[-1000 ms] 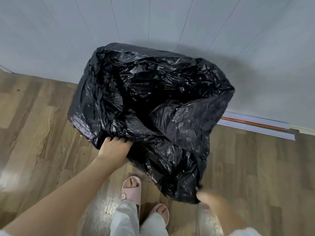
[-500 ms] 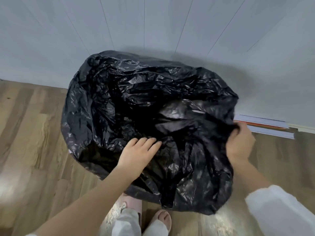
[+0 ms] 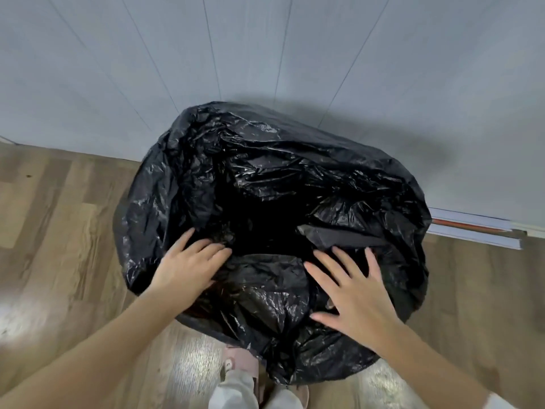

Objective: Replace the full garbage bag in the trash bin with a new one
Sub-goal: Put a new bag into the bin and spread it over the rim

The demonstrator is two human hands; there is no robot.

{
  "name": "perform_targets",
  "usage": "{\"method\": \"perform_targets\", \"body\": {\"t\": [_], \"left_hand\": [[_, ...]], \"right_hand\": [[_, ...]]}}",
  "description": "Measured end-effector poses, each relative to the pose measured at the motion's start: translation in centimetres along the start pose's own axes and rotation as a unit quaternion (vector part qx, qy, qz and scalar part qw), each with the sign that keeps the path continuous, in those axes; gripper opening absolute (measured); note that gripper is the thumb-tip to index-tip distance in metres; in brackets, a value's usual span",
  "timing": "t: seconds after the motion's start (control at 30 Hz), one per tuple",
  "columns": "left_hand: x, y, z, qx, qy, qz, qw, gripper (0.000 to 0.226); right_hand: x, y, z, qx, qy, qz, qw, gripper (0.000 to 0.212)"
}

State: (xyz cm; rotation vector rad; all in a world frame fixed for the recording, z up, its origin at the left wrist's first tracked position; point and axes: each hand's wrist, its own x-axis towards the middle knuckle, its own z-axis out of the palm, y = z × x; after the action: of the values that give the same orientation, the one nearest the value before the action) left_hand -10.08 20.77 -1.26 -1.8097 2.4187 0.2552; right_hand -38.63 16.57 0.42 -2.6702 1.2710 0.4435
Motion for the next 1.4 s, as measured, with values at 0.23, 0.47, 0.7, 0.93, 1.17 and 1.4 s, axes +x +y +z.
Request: {"method": "perform_targets", "body": {"t": [0.23,0.47,0.7,0.93,1.17,1.4], "left_hand": [[-1.5,-3.8,0.7,-0.022,-0.037,-0.035,0.998,0.085],[4.5,-5.3,-3.2,-0.121,0.078,0.051,0.988,0.043],[15.6,-9.4,-1.3,-0.119,0.049,-0.239,0.963,0.066],[15.9,-13.8,-1.0,-0.462,0.041,-0.445,0.766,0.050],[14.7,-7.8,-3.3,-0.162,0.316,-0.170,0.919,0.028],[17.0,-1.7,8.9,0.004,-0.298,0.080,0.951,0.047]], "right_hand": [[-0.9,3.3,1.5,0.026,-0.035,-0.008,0.999,0.077],[4.1,6.1,-3.0,0.128,0.109,0.092,0.981,0.046],[15.8,11.6,-2.6,0.169,0.060,0.199,0.963,0.045],[17.2,14.6,-2.8,0.428,0.024,0.282,0.859,0.051],[14.9,8.5,-5.2,0.235,0.306,0.098,0.917,0.025],[18.9,-1.5,7.3,0.044,-0.325,0.041,0.944,0.052]]}}
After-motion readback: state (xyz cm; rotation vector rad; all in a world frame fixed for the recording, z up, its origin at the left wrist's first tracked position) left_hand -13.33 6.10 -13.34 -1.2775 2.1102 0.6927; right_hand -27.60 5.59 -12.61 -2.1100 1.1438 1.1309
